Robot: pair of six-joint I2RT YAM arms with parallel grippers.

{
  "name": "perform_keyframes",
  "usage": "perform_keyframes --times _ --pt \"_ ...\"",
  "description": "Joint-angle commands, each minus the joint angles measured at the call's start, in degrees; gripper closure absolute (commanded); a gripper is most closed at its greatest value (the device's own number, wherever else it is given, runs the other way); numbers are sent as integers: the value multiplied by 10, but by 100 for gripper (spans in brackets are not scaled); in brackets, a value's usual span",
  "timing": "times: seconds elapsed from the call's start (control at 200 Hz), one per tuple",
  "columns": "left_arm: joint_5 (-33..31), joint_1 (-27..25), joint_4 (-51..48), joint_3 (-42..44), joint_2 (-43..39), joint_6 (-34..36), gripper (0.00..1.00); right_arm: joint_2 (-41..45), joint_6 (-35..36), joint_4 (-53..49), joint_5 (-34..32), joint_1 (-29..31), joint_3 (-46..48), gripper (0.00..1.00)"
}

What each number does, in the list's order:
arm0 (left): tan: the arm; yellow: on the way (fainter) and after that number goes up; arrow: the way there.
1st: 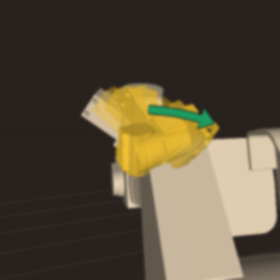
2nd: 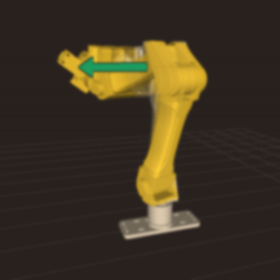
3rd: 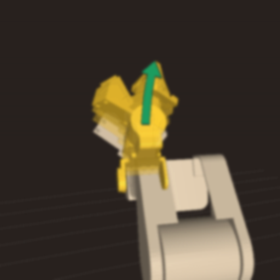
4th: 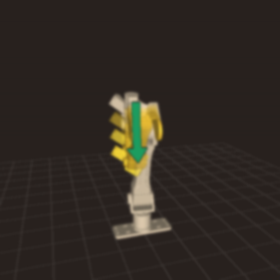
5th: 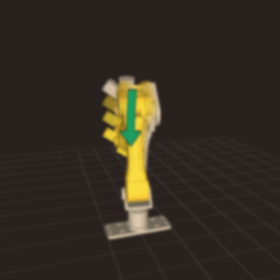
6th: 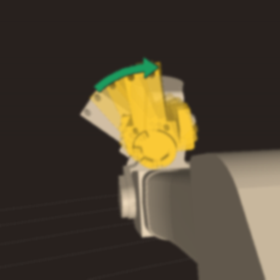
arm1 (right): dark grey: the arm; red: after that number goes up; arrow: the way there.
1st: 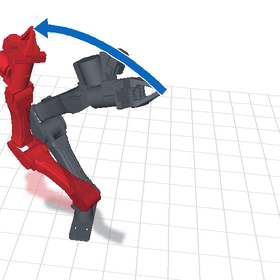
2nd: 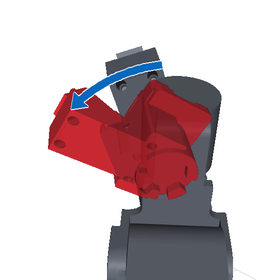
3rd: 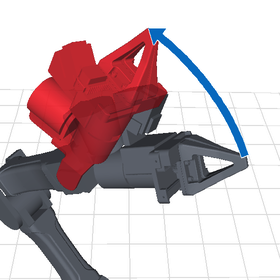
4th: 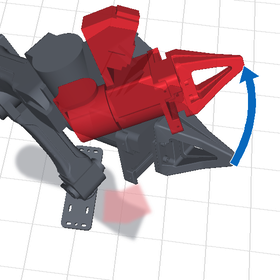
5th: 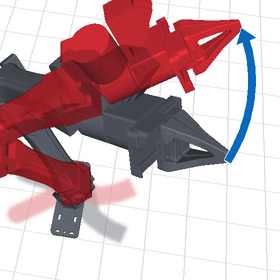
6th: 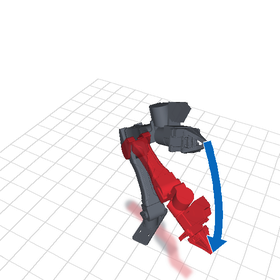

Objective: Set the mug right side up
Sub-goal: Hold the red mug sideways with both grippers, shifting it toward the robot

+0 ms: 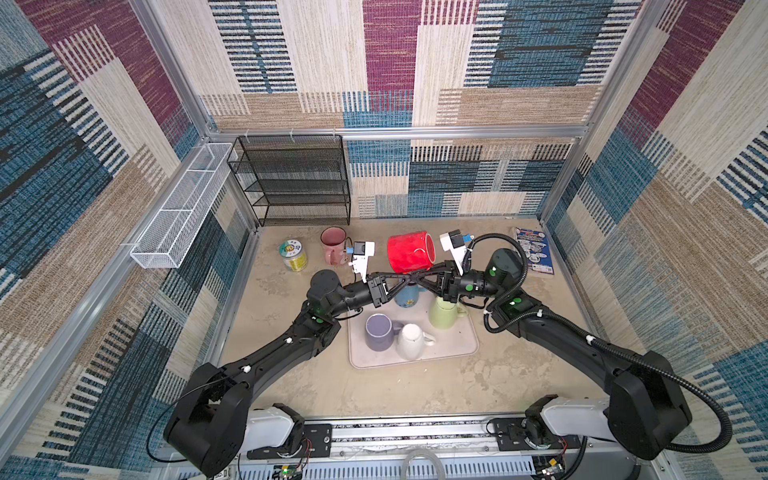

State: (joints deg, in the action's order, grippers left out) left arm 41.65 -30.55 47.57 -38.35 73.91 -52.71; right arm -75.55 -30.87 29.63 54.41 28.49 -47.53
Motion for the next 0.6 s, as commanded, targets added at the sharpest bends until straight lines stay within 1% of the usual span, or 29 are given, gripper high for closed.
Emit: perform_keyframes --times 0.0,0.075,0.175,0.235,0.356,0.376,0.386,0.406,0.516,0.596 --pt "-25 -4 70 26 -12 13 100 -10 11 -14 15 3 11 93" --pt "-35 -4 67 42 -19 17 100 -16 12 -11 12 4 13 88" --pt "-54 -4 51 60 -34 29 100 -25 18 -16 6 4 12 77" --pt "-67 -4 42 71 -43 35 100 -31 19 -14 3 3 13 73" --pt "-80 -3 25 90 -60 46 100 -42 17 -7 3 4 18 65" --pt "-80 -4 24 92 -62 47 100 -44 17 -5 2 4 19 65" --pt "-95 -3 23 94 -64 48 100 -44 17 -4 3 3 19 65" --pt "-102 -4 22 97 -65 49 100 -46 16 -3 2 3 20 65" --pt "-107 -3 17 105 -68 53 100 -53 10 10 5 4 22 67" --pt "-105 -3 19 107 -64 53 100 -58 4 19 10 4 22 71"
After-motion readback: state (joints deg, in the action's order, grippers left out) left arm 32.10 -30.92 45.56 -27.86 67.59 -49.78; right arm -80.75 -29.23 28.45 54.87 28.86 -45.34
